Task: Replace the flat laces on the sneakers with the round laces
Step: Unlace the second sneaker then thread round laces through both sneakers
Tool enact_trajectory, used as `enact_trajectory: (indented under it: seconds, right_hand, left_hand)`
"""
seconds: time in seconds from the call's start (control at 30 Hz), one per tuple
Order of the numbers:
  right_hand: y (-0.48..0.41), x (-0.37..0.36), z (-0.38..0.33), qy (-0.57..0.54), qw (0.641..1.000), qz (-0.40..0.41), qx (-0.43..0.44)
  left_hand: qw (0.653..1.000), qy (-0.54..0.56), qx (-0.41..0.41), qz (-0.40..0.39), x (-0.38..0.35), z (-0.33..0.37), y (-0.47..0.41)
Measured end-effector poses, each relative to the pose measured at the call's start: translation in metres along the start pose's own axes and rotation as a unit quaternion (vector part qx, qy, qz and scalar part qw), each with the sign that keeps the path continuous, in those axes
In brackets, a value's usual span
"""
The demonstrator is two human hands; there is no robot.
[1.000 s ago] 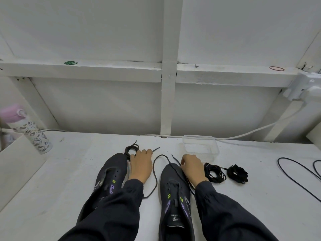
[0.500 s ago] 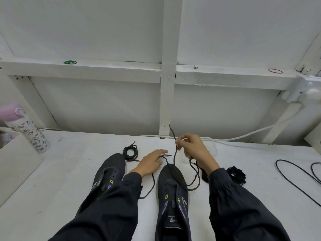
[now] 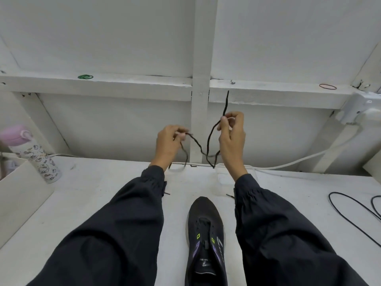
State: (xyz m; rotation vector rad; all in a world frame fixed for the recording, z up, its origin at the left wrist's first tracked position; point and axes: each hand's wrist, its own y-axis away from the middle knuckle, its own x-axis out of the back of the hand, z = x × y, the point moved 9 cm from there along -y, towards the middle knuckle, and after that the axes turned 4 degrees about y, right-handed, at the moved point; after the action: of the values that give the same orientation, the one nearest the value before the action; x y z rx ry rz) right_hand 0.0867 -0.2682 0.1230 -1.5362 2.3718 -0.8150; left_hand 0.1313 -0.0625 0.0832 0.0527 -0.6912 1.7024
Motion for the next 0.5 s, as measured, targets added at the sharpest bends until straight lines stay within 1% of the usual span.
enact_trajectory:
  seconds: [0.07, 0.13, 0.23, 0.3, 0.4, 0.5]
  right_hand:
    - [-0.001, -0.005, 0.000, 0.019, 1.000, -0.015, 0.009]
    - [0.006, -0.005, 0.007, 0.032, 0.999, -0.023, 0.009]
    - [0.025, 0.005, 0.022, 0.013, 0.999, -0.029, -0.010]
    - [0.040, 0.012, 0.030, -0.021, 0.998, -0.047, -0.037]
    - [0.062, 0.024, 0.033, -0.112, 0.988, -0.066, -0.080]
    - [0.084, 0.042, 0.026, -0.175, 0.977, -0.067, -0.099]
  left_hand:
    - [0.999, 0.041, -0.009, 0.008, 0.008, 0.012, -0.003]
    - [0.998, 0.057, -0.009, 0.008, 0.012, 0.011, 0.003]
    - [0.993, 0.120, 0.002, 0.021, 0.018, 0.002, 0.022]
    - [0.987, 0.158, 0.019, 0.033, 0.021, -0.005, 0.044]
    - [0.981, 0.179, 0.046, 0.050, 0.023, -0.014, 0.086]
    - [0.970, 0.219, 0.101, 0.039, 0.017, -0.027, 0.126]
